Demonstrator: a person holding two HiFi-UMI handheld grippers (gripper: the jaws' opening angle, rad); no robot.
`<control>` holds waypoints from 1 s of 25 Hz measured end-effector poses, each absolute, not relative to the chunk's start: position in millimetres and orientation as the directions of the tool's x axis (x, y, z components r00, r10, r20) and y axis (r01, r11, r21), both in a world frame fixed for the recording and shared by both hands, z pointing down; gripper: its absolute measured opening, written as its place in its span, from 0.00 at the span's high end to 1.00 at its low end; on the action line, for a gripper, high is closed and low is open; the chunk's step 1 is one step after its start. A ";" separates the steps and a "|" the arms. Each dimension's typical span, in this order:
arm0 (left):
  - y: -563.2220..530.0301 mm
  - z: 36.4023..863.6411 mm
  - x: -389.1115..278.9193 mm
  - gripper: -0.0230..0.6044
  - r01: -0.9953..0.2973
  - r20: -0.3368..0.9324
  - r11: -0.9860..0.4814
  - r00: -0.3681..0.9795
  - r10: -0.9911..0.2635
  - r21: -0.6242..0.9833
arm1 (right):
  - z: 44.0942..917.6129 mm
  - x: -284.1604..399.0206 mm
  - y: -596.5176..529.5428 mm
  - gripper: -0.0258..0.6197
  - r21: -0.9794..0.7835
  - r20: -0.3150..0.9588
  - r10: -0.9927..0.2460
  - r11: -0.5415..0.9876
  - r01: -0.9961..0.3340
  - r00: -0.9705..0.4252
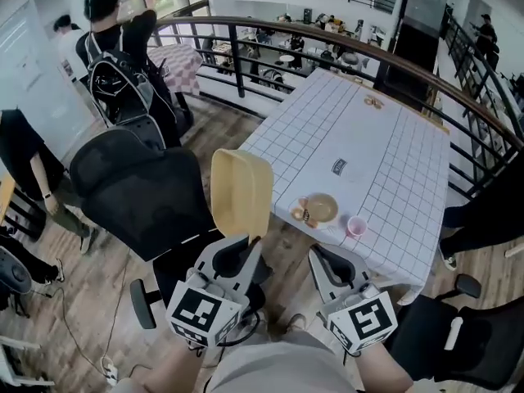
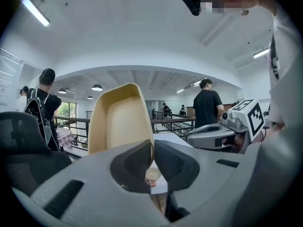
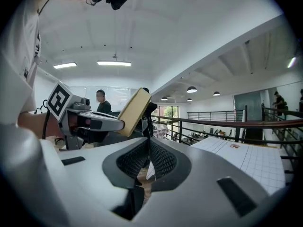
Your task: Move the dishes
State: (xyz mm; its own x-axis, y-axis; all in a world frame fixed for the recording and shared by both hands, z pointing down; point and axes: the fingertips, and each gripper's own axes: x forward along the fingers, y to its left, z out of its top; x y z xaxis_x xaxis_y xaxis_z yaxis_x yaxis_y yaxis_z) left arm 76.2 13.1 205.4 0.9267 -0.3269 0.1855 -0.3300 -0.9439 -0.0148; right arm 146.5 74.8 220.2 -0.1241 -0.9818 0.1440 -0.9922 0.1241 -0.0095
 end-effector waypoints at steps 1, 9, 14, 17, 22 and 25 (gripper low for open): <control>17.5 197.0 79.1 0.91 -0.318 0.169 -0.948 0.933 -0.316 -0.016 | 213.3 150.9 78.4 0.92 0.006 0.134 -0.985 0.109 -0.994 -0.108; 31.8 163.1 101.3 0.91 -0.239 0.108 -0.970 0.964 -0.242 -0.036 | 177.8 172.4 100.8 0.92 0.042 0.080 -0.997 0.025 -0.999 -0.021; 33.9 160.6 114.8 0.91 -0.193 0.106 -0.980 0.975 -0.197 -0.049 | 172.3 181.0 105.3 0.92 0.035 0.058 -0.998 -0.019 -0.999 0.021; 37.2 170.1 117.1 0.91 -0.167 0.108 -0.985 0.979 -0.170 -0.036 | 179.9 180.3 107.4 0.92 0.033 0.065 -0.997 -0.042 -0.999 0.044; 38.3 174.2 124.1 0.91 -0.137 0.119 -0.990 0.983 -0.141 -0.043 | 183.5 186.3 110.4 0.92 0.029 0.074 -0.994 -0.078 -0.997 0.080; 40.4 174.0 125.3 0.91 -0.125 0.146 -0.991 0.981 -0.130 -0.042 | 181.1 186.7 115.4 0.92 -0.019 0.080 -0.994 -0.078 -0.997 0.077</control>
State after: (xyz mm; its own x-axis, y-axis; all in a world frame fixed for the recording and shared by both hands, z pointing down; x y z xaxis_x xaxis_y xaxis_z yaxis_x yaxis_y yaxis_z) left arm 125.3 40.4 174.0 0.9806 -0.1302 0.1464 -0.1253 -0.9912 -0.0425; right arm 186.7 115.4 181.1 0.0766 -0.9939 0.0798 -0.9968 -0.0783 -0.0185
